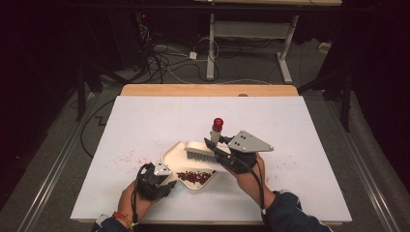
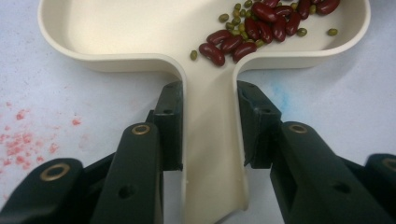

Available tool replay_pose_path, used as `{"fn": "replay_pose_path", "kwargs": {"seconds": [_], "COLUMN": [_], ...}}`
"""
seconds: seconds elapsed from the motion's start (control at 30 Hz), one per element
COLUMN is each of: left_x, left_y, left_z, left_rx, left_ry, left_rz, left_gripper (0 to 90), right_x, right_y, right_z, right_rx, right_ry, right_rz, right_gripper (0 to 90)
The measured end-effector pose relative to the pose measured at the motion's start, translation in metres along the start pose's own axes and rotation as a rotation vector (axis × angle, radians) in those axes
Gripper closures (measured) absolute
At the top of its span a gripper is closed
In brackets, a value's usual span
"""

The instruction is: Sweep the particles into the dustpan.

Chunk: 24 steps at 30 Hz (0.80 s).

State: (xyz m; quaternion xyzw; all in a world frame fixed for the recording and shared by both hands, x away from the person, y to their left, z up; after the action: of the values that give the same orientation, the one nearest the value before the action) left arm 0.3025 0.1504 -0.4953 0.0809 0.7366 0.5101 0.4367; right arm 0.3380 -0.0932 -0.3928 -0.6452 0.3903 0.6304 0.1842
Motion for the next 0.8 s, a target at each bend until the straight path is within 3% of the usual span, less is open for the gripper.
{"fn": "replay_pose_path", "kwargs": {"seconds": [0.17,0.33,0.53,0.8], "left_x": [0.0,0.0,-0.001,-0.001], "left_y": [0.0,0.0,-0.001,-0.001], "left_z": [0.0,0.0,-0.001,0.0], "left_rx": [0.001,-0.003,-0.006,-0.002], "left_ry": [-0.001,-0.004,-0.003,-0.001], "left_rz": [-0.001,0.002,0.004,0.004], "left_gripper": [63.6,63.6,63.6,63.6], "right_x": [0.012,0.021,0.03,0.029], "right_y": [0.014,0.026,0.031,0.028], "right_z": [-0.023,-0.034,-0.029,-0.009], "right_rx": [0.045,0.066,0.032,-0.07], "right_ry": [0.026,0.029,0.029,0.012], "right_rz": [0.056,0.088,0.125,0.127], "right_gripper": [70.1,70.1,70.1,70.1]}}
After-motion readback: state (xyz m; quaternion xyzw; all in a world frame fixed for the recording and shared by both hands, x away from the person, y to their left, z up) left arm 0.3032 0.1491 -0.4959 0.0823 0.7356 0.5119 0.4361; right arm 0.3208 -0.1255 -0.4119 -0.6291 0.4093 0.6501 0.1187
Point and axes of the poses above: each handheld gripper's, and its own axes: y roughly backward along the jaws, x roughly out of its underside, z roughly to its left, the point moved 2 cm from there along -y, roughly forward along the jaws, and after that the axes turned 6 degrees about x, right-handed, at the moved point
